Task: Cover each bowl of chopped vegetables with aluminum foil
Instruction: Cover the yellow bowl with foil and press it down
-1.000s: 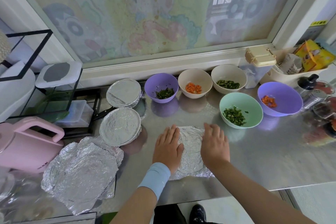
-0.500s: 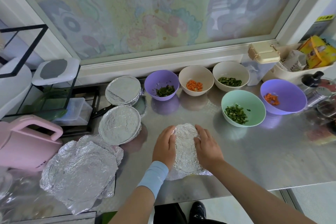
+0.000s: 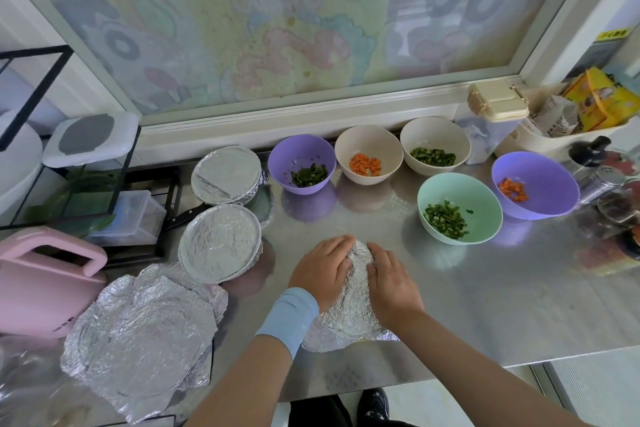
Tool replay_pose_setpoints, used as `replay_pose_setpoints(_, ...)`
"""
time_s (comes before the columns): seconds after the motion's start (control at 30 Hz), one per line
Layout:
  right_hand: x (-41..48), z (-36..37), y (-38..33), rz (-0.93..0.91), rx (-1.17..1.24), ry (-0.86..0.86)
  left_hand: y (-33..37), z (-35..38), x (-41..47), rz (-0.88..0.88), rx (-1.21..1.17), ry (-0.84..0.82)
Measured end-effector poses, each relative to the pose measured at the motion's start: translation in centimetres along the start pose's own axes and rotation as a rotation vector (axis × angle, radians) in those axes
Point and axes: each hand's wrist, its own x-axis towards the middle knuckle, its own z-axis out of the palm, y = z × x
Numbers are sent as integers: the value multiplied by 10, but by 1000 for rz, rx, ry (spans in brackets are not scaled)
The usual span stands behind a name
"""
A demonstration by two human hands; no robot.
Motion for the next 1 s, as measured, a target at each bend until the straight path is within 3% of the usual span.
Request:
replay_pose_setpoints(0.27,9,-4,3,-150,-52,-16,4,5,-7,-214,-90,96)
replay_pose_setpoints(0.4,22,-13,3,-288,-330,-37,14,13,-17,-362,-112,192)
replay_pose_setpoints(0.5,12,-14,-3,-221,-422,47,24,17,-22,-438,-113,269)
replay_pose_setpoints(0.67,-22,3,-9,13,-198,17,33,22,-23,-593,-180,361)
replay_pose_setpoints(0.87,-15,4,-6,73,-53,51,30,16,-24,-571,-140,336)
replay_pose_setpoints(1.0,-14,3,-7,58,-64,64,3,5,-6,-291,59,314)
